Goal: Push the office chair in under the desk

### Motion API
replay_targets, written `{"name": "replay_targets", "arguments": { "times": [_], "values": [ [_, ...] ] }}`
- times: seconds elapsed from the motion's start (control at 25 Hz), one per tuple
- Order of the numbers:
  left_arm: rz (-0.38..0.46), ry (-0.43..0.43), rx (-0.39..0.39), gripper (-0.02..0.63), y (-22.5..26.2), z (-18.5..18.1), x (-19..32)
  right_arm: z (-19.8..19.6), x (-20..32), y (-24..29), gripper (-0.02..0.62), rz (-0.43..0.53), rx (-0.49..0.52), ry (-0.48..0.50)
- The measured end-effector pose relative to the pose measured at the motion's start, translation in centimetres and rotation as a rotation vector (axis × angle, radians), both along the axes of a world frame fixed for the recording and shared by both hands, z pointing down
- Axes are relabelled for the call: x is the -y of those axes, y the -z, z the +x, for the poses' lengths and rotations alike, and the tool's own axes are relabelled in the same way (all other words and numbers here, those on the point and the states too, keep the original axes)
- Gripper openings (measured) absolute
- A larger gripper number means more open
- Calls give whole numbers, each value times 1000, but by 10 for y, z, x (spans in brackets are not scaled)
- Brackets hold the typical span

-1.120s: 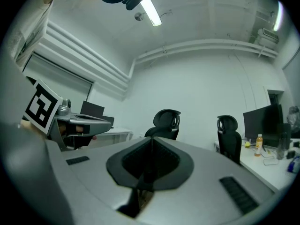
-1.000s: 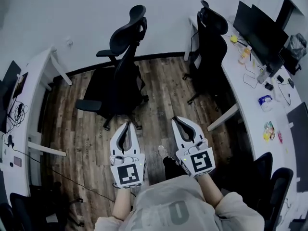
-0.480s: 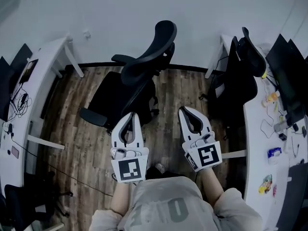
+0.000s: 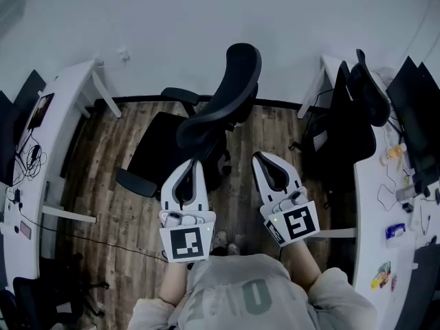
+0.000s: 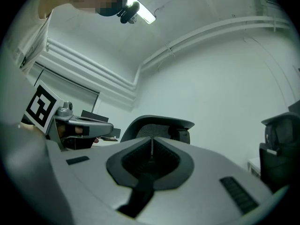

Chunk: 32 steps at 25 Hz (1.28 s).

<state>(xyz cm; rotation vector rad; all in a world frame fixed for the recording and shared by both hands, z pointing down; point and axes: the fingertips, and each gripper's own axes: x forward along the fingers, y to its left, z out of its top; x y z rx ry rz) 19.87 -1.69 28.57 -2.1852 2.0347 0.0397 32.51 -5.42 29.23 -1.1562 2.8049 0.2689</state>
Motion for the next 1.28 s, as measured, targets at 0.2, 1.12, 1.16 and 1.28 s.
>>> {"name": "replay_targets", "arguments": {
  "times": [0.2, 1.12, 1.16, 1.28],
  "values": [
    [3, 2, 18, 18, 6, -11, 19, -11, 19, 8, 25, 8, 29, 5],
    [-143, -93, 104, 261, -1, -31, 84, -19, 158, -23, 290, -267, 44, 157],
    [-148, -91, 107, 261, -2, -31, 89, -23, 163, -22, 290, -268, 39, 168],
    [-176, -72, 218, 261, -9, -22, 93, -24, 166, -25, 288, -275, 15, 222]
  ]
}}
